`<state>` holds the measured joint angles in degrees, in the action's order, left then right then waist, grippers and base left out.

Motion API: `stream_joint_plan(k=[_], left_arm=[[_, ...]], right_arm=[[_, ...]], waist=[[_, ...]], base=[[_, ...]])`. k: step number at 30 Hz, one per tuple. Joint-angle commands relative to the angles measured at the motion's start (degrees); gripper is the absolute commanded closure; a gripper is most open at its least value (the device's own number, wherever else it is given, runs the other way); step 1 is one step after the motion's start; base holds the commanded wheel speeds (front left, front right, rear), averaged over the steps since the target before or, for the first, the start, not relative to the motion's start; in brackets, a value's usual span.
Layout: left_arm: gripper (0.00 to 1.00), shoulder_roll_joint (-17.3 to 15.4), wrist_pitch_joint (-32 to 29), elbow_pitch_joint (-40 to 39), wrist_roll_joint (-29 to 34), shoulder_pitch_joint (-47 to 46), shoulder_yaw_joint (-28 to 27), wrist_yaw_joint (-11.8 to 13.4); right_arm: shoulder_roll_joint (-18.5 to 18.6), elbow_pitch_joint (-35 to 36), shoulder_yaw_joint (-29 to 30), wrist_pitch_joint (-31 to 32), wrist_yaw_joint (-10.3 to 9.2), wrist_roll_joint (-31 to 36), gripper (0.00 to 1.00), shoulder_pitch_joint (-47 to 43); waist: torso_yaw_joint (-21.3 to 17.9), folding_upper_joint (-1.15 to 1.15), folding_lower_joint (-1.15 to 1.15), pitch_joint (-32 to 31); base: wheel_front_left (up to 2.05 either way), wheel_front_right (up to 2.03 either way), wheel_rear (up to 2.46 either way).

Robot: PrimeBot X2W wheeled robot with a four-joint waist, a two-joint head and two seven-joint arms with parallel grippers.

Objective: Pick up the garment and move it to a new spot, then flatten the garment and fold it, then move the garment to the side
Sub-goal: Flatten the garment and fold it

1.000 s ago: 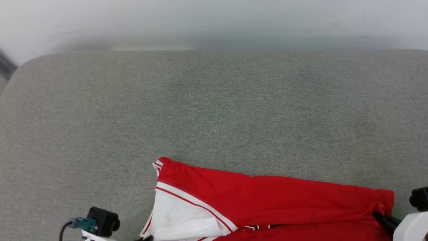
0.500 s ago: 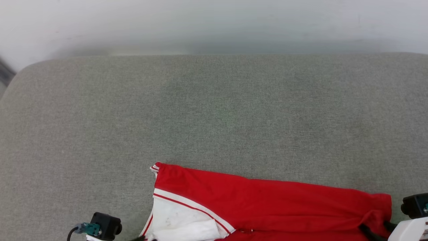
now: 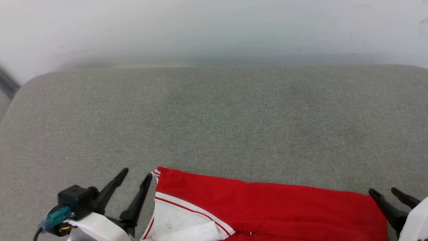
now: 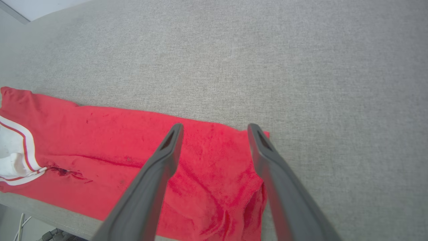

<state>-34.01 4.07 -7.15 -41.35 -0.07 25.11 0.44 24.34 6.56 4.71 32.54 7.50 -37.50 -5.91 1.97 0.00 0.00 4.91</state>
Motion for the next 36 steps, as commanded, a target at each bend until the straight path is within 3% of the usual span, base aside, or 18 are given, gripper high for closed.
stream_joint_plan(k=[1,6,11,15,20,25,36], left_arm=[[0.00,0.8,2.4,0.3,0.4,-0.4,-1.1,0.8],[0.00,3.5,9.5,0.8,1.5,1.2,-5.0,3.1],[0.00,6.6,11.1,1.1,5.4,3.2,-9.5,4.9],[0.00,10.6,11.2,-0.2,10.6,5.3,-14.5,4.5],[0.00,16.9,11.2,-1.7,15.0,7.6,-21.6,1.2],[0.00,20.6,11.2,-0.3,19.6,7.7,-24.8,-3.0],[0.00,25.1,11.1,1.7,23.9,5.1,-27.9,-7.5]], right_arm=[[-1.1,1.1,0.8,0.8,-0.02,0.7,0.00,-0.4],[-5.7,3.5,4.2,3.4,-0.02,3.9,0.00,-2.0],[-10.9,4.1,8.3,5.9,-0.02,8.0,0.00,-3.7],[-13.9,3.8,11.2,7.4,-0.02,11.3,0.00,-4.5],[-15.5,2.5,13.9,8.1,-0.02,15.5,0.00,-4.9],[-17.4,-0.1,14.7,8.4,-0.02,16.4,0.00,-4.4],[-18.7,-7.9,14.2,8.1,-0.02,16.4,0.00,-1.3]], waist=[[0.1,0.00,0.00,-0.2],[0.4,0.00,0.00,-0.6],[0.8,0.00,0.00,-0.6],[1.2,0.00,0.00,-0.3],[1.5,0.00,0.00,0.5],[2.0,0.00,0.00,1.3],[2.9,0.00,0.00,3.7]], base=[[0.00,0.00,0.00],[0.00,0.00,0.00],[0.00,0.00,0.00],[0.00,0.00,0.00],[0.00,0.00,0.00],[0.00,0.00,0.00],[0.00,0.00,0.00]])
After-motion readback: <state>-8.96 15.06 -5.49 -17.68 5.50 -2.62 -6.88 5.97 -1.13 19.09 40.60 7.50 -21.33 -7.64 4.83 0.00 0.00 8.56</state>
